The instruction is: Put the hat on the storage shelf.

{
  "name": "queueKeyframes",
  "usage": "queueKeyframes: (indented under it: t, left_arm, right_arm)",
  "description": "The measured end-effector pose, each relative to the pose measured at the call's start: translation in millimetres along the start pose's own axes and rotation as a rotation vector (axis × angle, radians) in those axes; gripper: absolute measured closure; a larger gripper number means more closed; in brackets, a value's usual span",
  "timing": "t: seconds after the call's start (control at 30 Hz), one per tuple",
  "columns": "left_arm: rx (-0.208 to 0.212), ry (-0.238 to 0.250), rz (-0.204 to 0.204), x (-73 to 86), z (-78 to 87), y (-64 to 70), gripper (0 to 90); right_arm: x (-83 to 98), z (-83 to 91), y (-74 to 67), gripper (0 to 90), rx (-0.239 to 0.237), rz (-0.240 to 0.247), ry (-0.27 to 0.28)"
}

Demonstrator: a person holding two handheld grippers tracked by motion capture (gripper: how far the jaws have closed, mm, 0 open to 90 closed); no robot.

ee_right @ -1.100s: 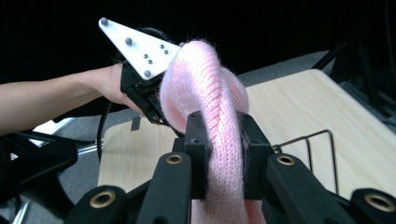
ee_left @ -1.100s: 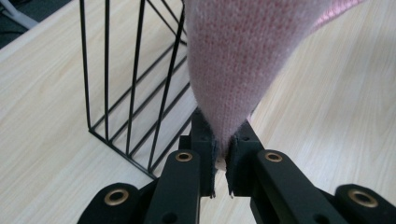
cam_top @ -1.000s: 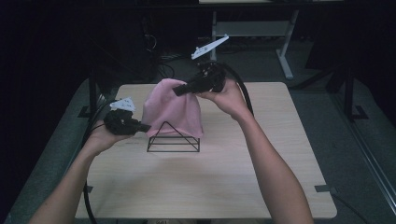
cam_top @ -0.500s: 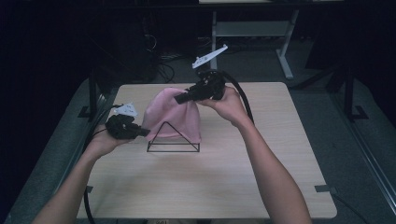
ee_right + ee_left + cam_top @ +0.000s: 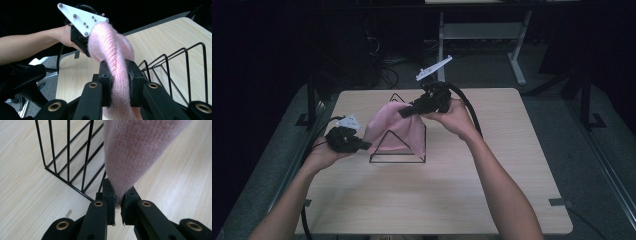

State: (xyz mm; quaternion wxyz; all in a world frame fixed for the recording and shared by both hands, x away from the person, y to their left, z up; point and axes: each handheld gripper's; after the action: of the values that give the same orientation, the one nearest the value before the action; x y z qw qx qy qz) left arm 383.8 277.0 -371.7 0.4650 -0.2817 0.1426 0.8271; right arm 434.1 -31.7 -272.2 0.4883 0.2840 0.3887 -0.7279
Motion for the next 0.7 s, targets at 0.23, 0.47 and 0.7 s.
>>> queueKeyframes:
  t: [0.23, 0.47, 0.7]
  left_arm:
    - [0.015, -0.009, 0.023, 8.0, -7.5, -1.1, 83.6]
    - [0.005, -0.029, 0.017, 12.2, -12.2, -2.3, 83.5]
    - [0.003, -0.074, 0.014, 14.1, -19.5, -3.7, 83.4]
  right_arm:
    - [6.8, -6.8, 2.8, 76.8, -0.001, 0.002, -0.014]
    - [12.4, -13.8, 4.3, 76.6, -0.003, -0.001, -0.025]
    - [19.9, -20.1, 6.1, 75.5, 0.005, -0.003, -0.044]
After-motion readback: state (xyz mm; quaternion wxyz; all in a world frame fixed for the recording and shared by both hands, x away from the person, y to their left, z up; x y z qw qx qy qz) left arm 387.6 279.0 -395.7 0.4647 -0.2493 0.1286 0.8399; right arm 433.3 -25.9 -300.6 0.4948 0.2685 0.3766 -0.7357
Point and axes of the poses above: each handheld gripper's, and its own axes: z roughly backward along the jaws, x roughly out of its underside, y roughly to its right, and after that the axes turned 1 degree about -y, right-handed
